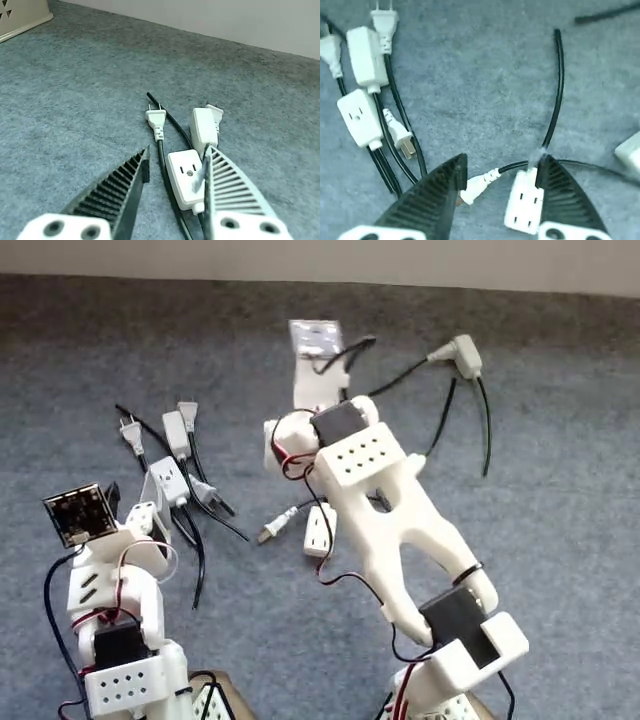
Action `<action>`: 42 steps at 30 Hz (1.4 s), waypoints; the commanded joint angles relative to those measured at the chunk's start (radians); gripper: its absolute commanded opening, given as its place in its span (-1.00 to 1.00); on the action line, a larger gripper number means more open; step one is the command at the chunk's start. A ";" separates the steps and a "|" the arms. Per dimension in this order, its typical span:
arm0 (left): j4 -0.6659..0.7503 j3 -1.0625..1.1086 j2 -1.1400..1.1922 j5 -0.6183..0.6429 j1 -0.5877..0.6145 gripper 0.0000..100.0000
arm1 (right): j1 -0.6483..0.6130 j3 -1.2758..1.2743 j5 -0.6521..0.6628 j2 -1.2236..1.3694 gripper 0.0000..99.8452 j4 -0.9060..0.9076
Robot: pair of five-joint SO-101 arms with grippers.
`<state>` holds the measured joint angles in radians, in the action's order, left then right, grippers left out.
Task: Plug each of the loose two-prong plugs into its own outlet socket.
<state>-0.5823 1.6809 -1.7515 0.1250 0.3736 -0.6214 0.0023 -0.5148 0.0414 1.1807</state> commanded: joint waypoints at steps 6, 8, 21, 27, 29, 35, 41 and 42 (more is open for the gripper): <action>0.003 0.012 -0.010 -0.003 0.008 -0.62 | -0.048 -0.127 -0.351 -0.008 -0.56 -0.139; 0.003 0.012 -0.010 -0.003 0.007 -0.62 | -0.064 -0.140 -0.408 -0.008 -0.56 -0.145; 0.003 0.015 -0.010 -0.003 -0.015 -0.62 | -0.174 -0.189 -0.585 -0.005 -0.56 -0.143; 0.003 0.016 -0.010 -0.003 -0.015 -0.62 | -0.150 -0.199 -0.583 0.001 -0.56 -0.145; 0.003 0.016 -0.010 -0.003 -0.016 -0.62 | -0.145 -0.196 -0.583 0.039 -0.56 -0.145; 0.003 0.016 -0.010 -0.003 -0.016 -0.62 | -0.143 -0.173 -0.586 0.228 -0.56 -0.193; 0.003 0.016 -0.010 -0.003 -0.016 -0.62 | -0.125 -0.093 -0.638 0.257 -0.65 -0.194; 0.003 0.016 -0.010 -0.003 -0.016 -0.62 | -0.120 -0.082 -0.638 0.257 -0.72 -0.194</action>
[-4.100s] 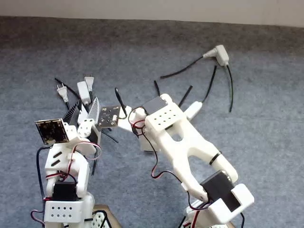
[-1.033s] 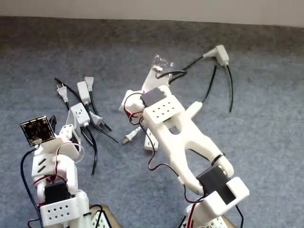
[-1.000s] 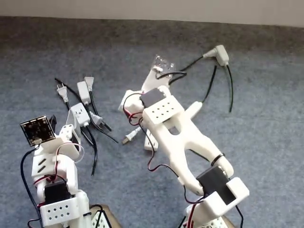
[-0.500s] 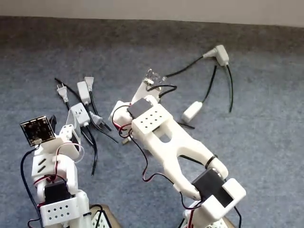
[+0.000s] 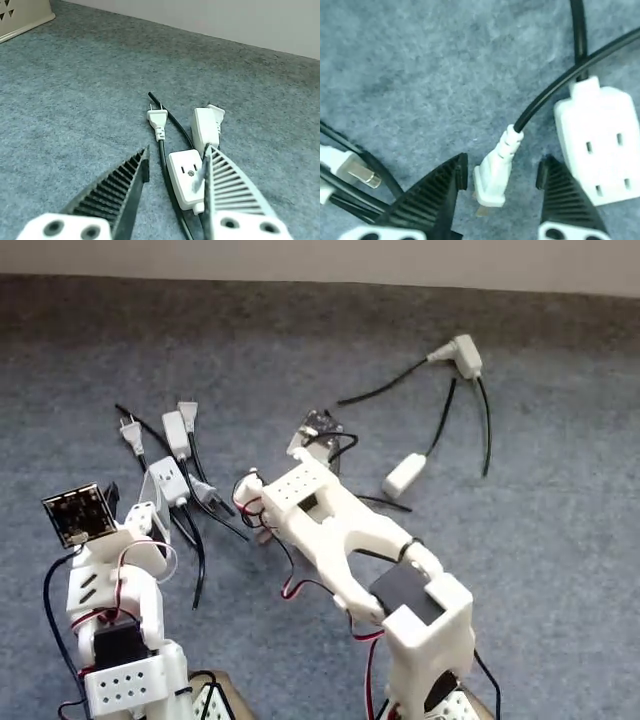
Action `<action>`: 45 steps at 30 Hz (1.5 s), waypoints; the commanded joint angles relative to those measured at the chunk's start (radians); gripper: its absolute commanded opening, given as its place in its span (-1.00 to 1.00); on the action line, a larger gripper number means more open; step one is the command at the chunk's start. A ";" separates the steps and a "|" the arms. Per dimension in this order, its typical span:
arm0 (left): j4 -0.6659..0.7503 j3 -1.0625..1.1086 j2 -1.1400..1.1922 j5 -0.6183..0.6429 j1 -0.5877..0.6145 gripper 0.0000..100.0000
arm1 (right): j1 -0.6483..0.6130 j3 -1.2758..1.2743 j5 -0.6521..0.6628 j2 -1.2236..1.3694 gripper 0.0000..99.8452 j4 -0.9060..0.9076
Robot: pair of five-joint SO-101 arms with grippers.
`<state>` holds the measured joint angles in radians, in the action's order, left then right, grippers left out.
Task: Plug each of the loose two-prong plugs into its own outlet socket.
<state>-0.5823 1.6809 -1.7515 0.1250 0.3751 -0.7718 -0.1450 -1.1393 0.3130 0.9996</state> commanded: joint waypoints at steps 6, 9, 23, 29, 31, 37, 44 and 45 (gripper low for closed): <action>0.003 0.016 -0.010 -0.003 -0.018 -0.62 | 0.061 0.074 -0.012 -0.015 -0.85 -0.013; 0.003 0.016 -0.010 -0.003 -0.018 -0.62 | 0.054 0.077 -0.012 -0.015 -0.86 -0.013; 0.003 0.016 -0.010 -0.005 -0.042 -0.62 | -0.036 0.081 -0.012 -0.012 -0.85 -0.012; 0.003 0.016 -0.010 -0.005 -0.042 -0.62 | -0.058 0.081 -0.014 -0.008 -0.85 -0.013; 0.003 0.016 -0.010 -0.005 -0.042 -0.62 | -0.054 0.077 -0.014 -0.008 -0.85 -0.013; 0.003 0.016 -0.010 -0.005 -0.042 -0.62 | -0.068 0.079 -0.012 -0.008 -0.75 -0.013; 0.003 0.016 -0.010 -0.005 -0.042 -0.62 | -0.099 0.079 -0.012 -0.008 -0.62 -0.013; 0.003 0.016 -0.010 -0.005 -0.042 -0.62 | -0.105 0.079 -0.012 -0.008 -0.62 -0.013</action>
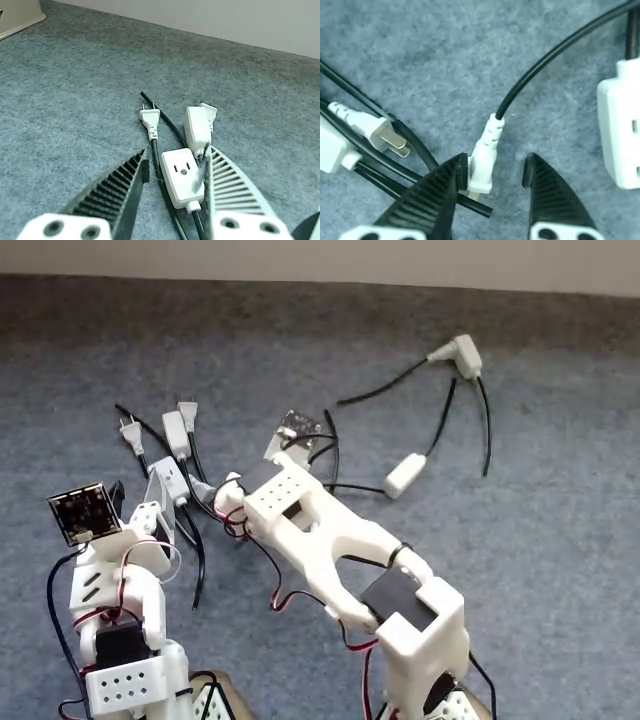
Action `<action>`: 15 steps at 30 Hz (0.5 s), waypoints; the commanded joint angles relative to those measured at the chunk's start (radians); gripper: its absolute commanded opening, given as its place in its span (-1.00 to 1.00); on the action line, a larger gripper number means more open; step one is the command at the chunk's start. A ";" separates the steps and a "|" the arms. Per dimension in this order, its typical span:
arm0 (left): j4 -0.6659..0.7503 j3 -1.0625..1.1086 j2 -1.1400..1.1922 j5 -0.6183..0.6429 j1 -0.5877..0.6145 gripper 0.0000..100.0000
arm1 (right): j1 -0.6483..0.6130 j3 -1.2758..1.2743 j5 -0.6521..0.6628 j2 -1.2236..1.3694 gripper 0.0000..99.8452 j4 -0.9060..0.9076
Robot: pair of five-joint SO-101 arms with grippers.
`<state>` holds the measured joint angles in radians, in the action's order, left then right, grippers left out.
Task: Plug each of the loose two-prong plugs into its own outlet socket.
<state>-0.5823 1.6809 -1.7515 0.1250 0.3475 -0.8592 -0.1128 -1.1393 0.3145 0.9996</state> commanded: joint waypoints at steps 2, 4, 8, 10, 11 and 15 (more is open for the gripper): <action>0.003 0.016 -0.010 -0.005 -0.015 -0.62 | -0.019 0.047 -0.014 -0.010 -0.62 -0.016; 0.003 0.016 -0.010 -0.005 -0.015 -0.62 | -0.019 0.047 -0.014 -0.010 -0.62 -0.016; 0.003 0.016 -0.010 -0.005 -0.015 -0.62 | -0.021 0.047 -0.020 -0.010 -0.63 -0.019; 0.003 0.016 -0.010 -0.005 -0.013 -0.62 | -0.019 0.047 -0.020 -0.007 -0.69 -0.022; 0.003 0.016 -0.010 -0.005 -0.013 -0.62 | -0.019 0.047 -0.020 0.002 -0.73 -0.036; 0.003 0.016 -0.010 -0.005 -0.013 -0.62 | -0.015 0.048 -0.018 0.088 -0.80 -0.085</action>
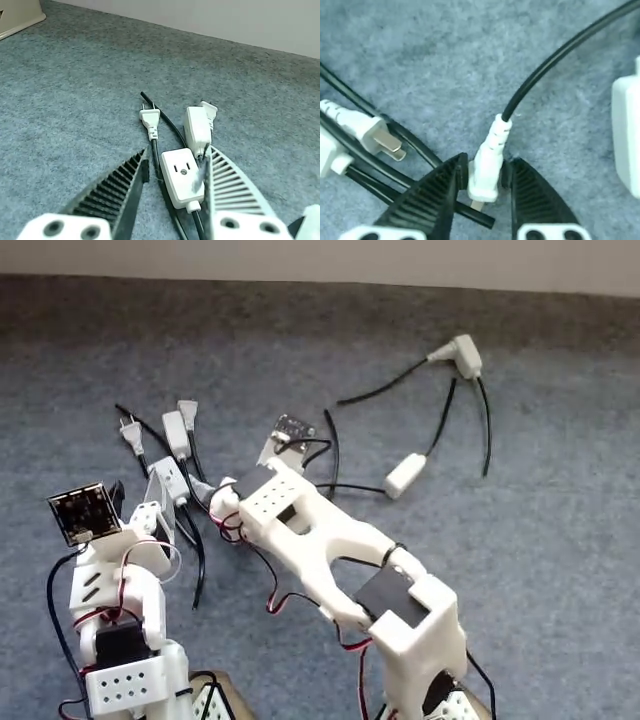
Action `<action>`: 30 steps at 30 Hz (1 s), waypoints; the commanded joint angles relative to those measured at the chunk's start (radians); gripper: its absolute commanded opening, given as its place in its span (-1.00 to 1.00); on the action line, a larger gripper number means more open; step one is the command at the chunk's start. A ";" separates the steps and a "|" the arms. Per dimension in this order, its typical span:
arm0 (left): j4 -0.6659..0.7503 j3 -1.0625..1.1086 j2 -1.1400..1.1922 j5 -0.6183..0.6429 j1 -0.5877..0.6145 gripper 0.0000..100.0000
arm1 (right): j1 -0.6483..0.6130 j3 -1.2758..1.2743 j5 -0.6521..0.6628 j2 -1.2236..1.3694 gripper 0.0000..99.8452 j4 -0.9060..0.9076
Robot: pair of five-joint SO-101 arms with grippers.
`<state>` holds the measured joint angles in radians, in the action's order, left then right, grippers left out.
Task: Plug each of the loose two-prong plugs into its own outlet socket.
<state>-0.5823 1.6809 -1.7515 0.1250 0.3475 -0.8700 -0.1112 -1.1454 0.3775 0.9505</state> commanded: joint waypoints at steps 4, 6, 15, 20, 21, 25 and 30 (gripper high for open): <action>0.003 0.016 -0.010 -0.005 -0.013 -0.62 | -0.004 0.102 -0.009 0.065 -0.81 -0.013; 0.003 0.016 -0.010 -0.005 -0.013 -0.62 | -0.002 0.145 -0.012 0.065 -0.81 0.047; 0.003 0.016 -0.010 -0.005 -0.010 -0.62 | 0.041 0.358 -0.005 0.065 -0.95 0.303; 0.003 0.016 -0.010 -0.005 -0.010 -0.62 | 0.084 0.533 0.095 0.064 -0.95 0.496; 0.003 0.016 -0.010 -0.005 -0.010 -0.62 | 0.088 0.582 0.120 0.064 -0.95 0.533; 0.003 0.016 -0.010 -0.005 -0.010 -0.62 | 0.088 0.782 0.298 0.064 -0.95 0.641; 0.003 0.016 -0.010 -0.005 -0.010 -0.62 | 0.093 1.010 0.620 0.065 -0.95 0.742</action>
<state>-0.5823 1.6809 -1.7515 0.1250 0.3475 -0.7963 0.7465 -0.7127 0.4649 1.6379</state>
